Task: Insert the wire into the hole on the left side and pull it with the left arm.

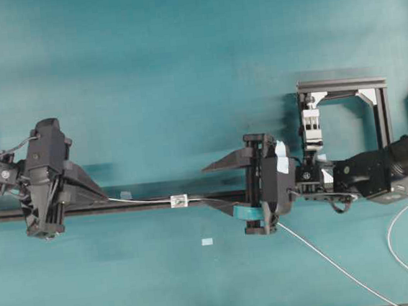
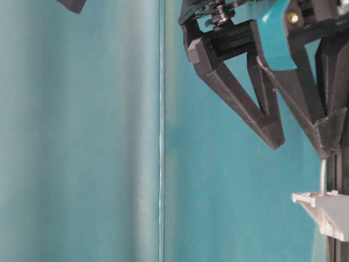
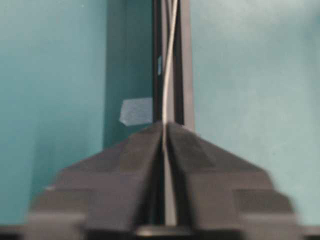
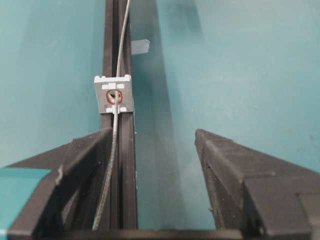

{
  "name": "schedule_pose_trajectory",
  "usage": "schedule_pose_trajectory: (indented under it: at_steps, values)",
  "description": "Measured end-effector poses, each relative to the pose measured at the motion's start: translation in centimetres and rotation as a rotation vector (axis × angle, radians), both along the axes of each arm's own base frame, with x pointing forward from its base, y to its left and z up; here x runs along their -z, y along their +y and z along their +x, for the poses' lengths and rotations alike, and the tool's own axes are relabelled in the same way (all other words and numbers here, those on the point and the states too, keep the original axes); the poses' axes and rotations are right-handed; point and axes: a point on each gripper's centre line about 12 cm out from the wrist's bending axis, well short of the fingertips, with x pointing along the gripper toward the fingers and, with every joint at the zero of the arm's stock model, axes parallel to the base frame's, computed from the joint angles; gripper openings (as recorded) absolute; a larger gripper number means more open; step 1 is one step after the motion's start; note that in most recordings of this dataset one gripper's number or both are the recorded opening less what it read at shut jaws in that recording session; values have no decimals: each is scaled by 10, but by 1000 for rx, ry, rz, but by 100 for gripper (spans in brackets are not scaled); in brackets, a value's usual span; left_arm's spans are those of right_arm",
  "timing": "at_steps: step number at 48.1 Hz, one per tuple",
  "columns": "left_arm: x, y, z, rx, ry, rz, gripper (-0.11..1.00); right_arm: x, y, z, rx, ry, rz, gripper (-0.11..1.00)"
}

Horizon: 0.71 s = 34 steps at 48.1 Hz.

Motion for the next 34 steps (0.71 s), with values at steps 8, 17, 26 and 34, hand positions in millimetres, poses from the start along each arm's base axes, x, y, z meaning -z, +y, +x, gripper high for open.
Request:
schedule_pose_trajectory:
  at_steps: [8, 17, 26, 34]
  values:
    - [-4, 0, 0, 0, -15, -5, 24, 0, 0, 0, -1, 0, -2, 72]
    - [-5, 0, 0, 0, -19, -6, 78, 0, 0, 0, -1, 0, -2, 72]
    - [-5, 0, 0, 4, -22, -2, 85, 0, 0, 0, -1, 1, -1, 72]
    - [-7, 3, 1, -5, -28, 4, 85, -3, -2, -3, -1, -1, -3, 72]
